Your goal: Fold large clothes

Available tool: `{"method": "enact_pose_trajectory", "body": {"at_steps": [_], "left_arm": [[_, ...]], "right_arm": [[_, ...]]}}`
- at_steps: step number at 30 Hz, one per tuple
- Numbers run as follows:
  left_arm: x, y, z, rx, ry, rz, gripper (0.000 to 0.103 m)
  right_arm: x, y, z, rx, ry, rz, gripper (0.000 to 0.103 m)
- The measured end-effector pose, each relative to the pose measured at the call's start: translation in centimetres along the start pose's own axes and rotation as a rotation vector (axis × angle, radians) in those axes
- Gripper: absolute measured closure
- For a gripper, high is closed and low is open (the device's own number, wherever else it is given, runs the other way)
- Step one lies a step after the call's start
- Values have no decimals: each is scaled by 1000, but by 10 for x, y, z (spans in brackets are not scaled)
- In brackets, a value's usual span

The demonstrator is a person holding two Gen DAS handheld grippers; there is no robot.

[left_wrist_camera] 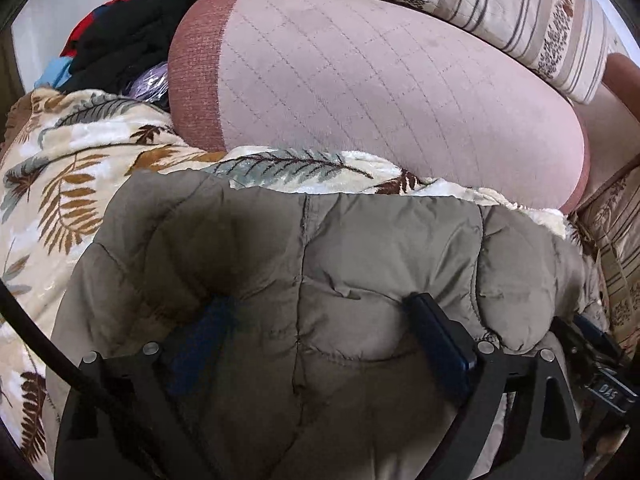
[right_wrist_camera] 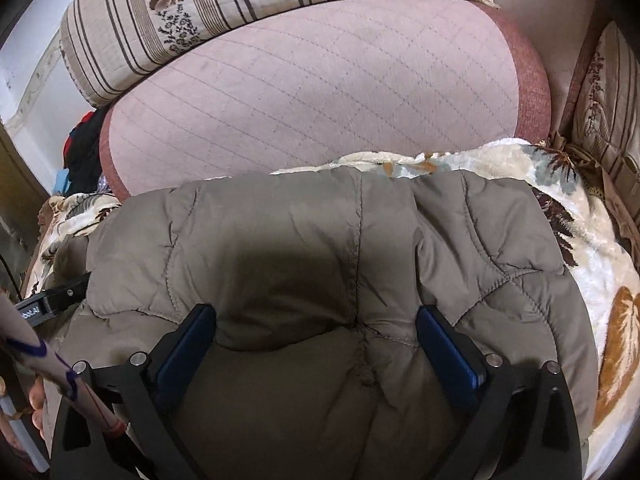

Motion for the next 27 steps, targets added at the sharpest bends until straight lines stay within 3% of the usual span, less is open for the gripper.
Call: {"method": "enact_pose_trajectory", "body": {"at_steps": [3, 5, 8, 11, 15, 19, 23, 27], "left_arm": [[-3, 25, 2, 5, 40, 46, 9], [-7, 50, 5, 38, 38, 66, 9], [-24, 86, 15, 84, 15, 45, 9], [-57, 108, 36, 105, 20, -9, 9], [-109, 110, 76, 64, 72, -63, 9], [-146, 99, 101, 25, 97, -139, 9], [-149, 117, 96, 56, 63, -180, 9], [-139, 150, 104, 84, 47, -148, 9]], "right_arm": [[2, 13, -3, 3, 4, 32, 2], [5, 39, -7, 51, -12, 35, 3], [15, 84, 0, 110, -23, 5, 3], [38, 118, 19, 140, -9, 39, 3], [83, 137, 61, 117, -34, 112, 3], [127, 132, 103, 32, -113, 155, 3], [154, 135, 123, 7, -183, 171, 3], [151, 165, 126, 46, -165, 192, 3]]}}
Point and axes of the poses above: each gripper's, at about its wrist camera, not at the fingertips, and y roughly against the way its jaws point, x to its right, z to its underside, the point moved 10 cm from there along -y, roughly the way its jaws point, and after that the axes turned 4 degrees about z, right-handed, at the moved point
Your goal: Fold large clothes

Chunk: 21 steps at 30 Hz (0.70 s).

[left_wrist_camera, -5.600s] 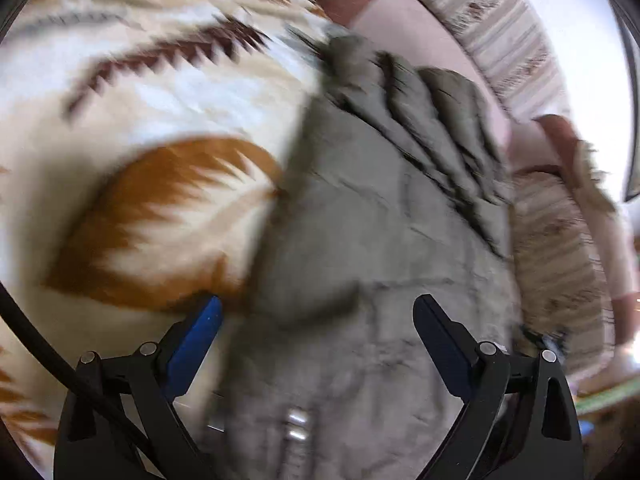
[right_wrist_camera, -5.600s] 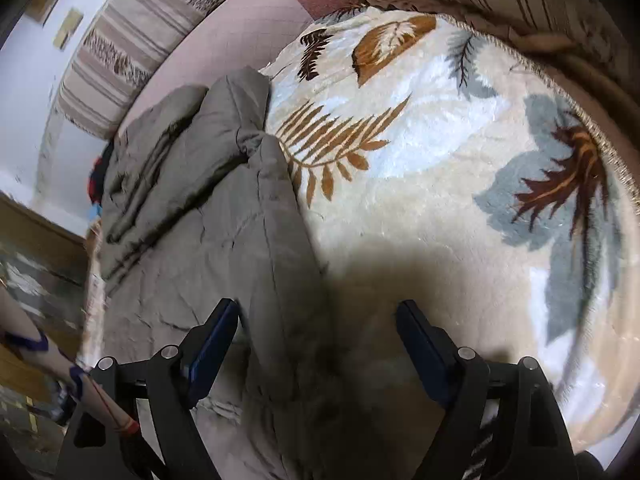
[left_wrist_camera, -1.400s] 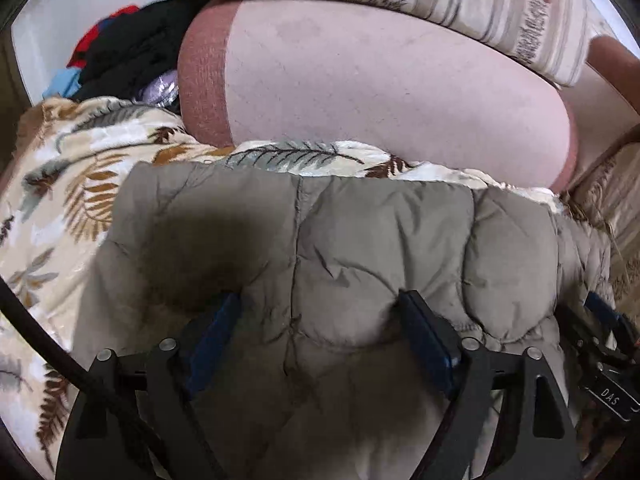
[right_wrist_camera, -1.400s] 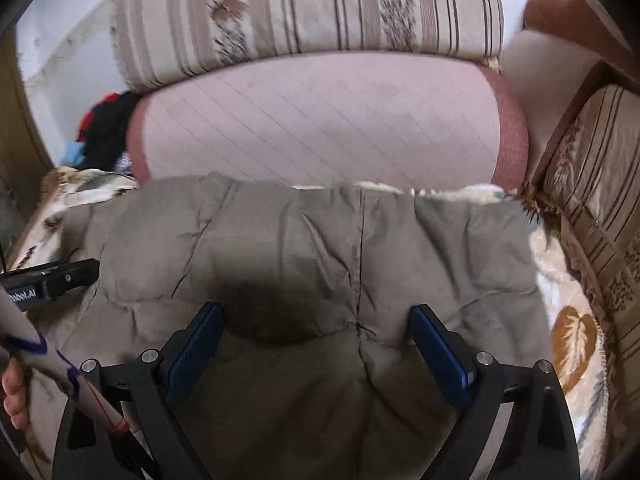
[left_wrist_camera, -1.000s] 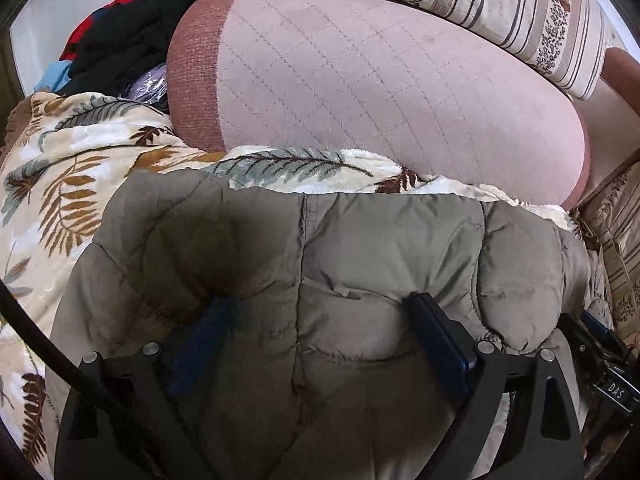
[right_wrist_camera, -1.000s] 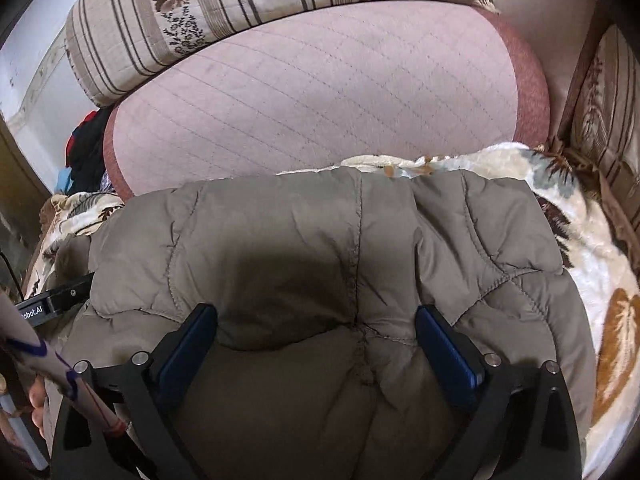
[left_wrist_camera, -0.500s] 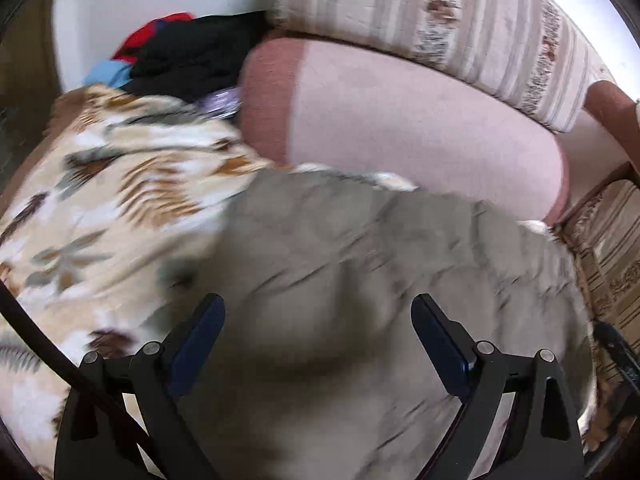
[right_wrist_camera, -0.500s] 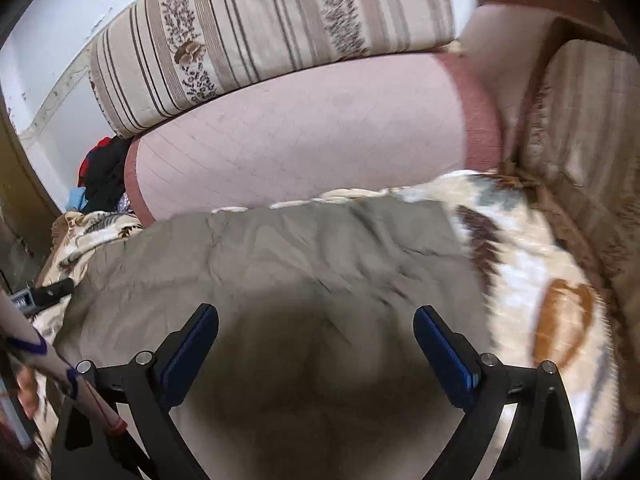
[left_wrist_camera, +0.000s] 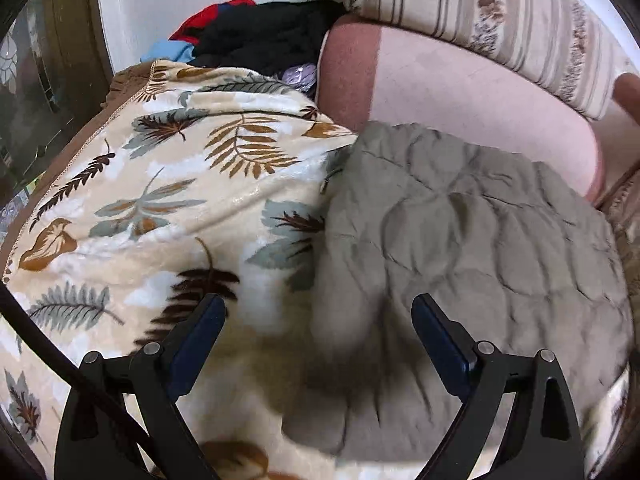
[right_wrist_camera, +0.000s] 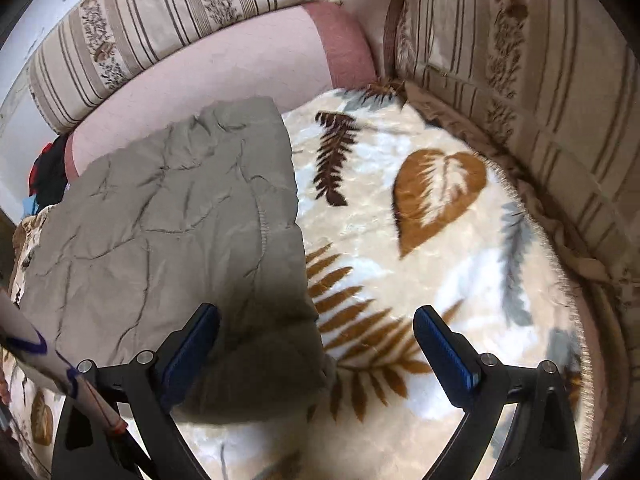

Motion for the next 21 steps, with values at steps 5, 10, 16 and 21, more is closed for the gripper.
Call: {"method": "enact_pose_trajectory", "body": {"at_steps": [5, 10, 16, 21], "left_arm": [[-6, 31, 30, 18, 9, 3, 9], [-15, 21, 63, -34, 78, 79, 9], [-26, -12, 67, -93, 252, 281, 9], [-19, -30, 27, -85, 241, 395, 9]], "right_arm": [[-3, 28, 23, 10, 20, -31, 3], [-6, 27, 43, -23, -33, -104, 3], [-10, 4, 50, -89, -199, -258, 3], [14, -1, 17, -34, -313, -259, 3]]}}
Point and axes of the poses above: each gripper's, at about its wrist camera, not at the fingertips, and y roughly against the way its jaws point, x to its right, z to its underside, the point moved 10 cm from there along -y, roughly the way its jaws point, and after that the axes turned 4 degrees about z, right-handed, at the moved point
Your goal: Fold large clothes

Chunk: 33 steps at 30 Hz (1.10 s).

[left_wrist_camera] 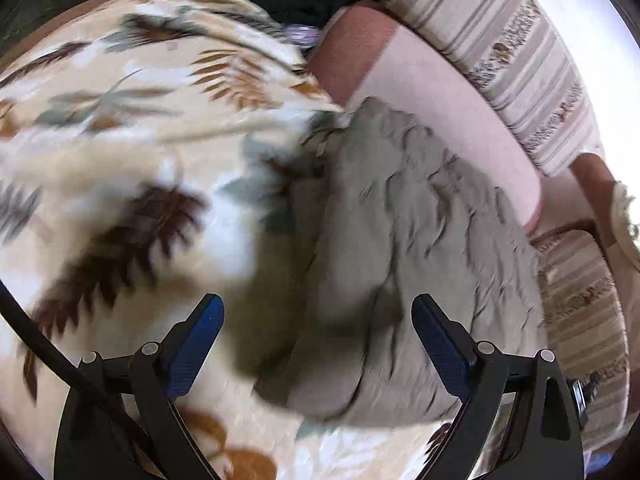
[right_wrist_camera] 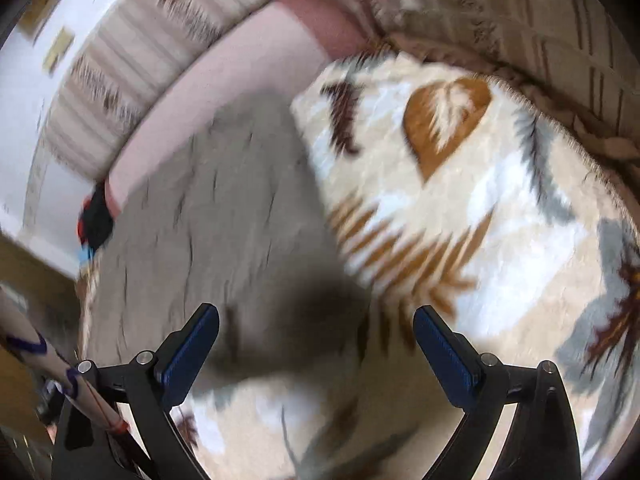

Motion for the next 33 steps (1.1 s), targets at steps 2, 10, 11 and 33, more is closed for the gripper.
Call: {"method": "enact_pose_trajectory", "body": {"at_steps": [2, 10, 11, 33], "left_arm": [[8, -21, -6, -62, -30, 58, 8], [38, -97, 1, -257, -63, 219, 12], [40, -98, -4, -245, -63, 217, 18], [61, -16, -22, 6, -210, -171, 9]], "right_arm": [[-3, -10, -20, -15, 6, -12, 3], [-53, -106, -26, -312, 18, -251, 38], [-61, -111, -32, -312, 1, -269, 39], [-82, 0, -76, 145, 309, 211, 31]]}}
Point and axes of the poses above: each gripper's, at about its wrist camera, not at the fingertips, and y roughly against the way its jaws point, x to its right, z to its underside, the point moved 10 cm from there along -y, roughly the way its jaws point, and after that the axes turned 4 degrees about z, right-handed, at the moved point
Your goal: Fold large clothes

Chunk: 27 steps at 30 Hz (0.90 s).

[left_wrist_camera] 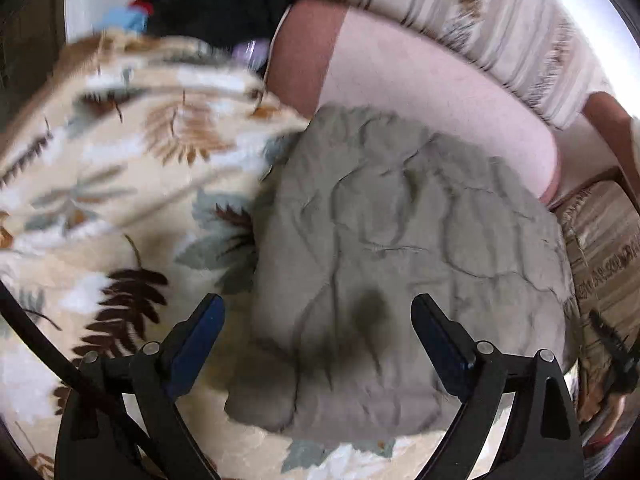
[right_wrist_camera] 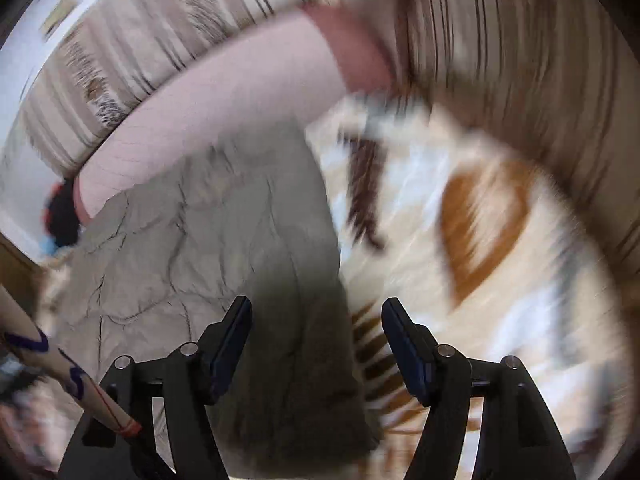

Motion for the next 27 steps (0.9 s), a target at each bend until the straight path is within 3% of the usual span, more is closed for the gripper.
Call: {"method": "enact_pose_trajectory", "body": {"at_steps": [3, 6, 9, 12, 15, 19, 23, 27], "left_arm": [[9, -2, 9, 0, -21, 3, 9], [2, -27, 20, -43, -8, -60, 9], [-7, -49, 30, -49, 21, -75, 4], [-13, -48, 32, -51, 71, -33, 2], [-9, -31, 28, 5, 33, -49, 2], [-16, -19, 36, 57, 31, -90, 2], [-22, -30, 47, 28, 64, -81, 2], [-12, -7, 43, 78, 11, -118, 2]], "right_arm": [[-32, 19, 8, 51, 73, -64, 31], [-62, 0, 27, -28, 95, -137, 31], [-72, -35, 46, -101, 112, -107, 31], [-70, -56, 49, -86, 150, -35, 31], [-77, -45, 38, -54, 201, 21, 31], [-82, -17, 41, 21, 212, -2, 30], [-83, -39, 57, -51, 201, -10, 26], [-86, -29, 49, -38, 213, 4, 26]]}}
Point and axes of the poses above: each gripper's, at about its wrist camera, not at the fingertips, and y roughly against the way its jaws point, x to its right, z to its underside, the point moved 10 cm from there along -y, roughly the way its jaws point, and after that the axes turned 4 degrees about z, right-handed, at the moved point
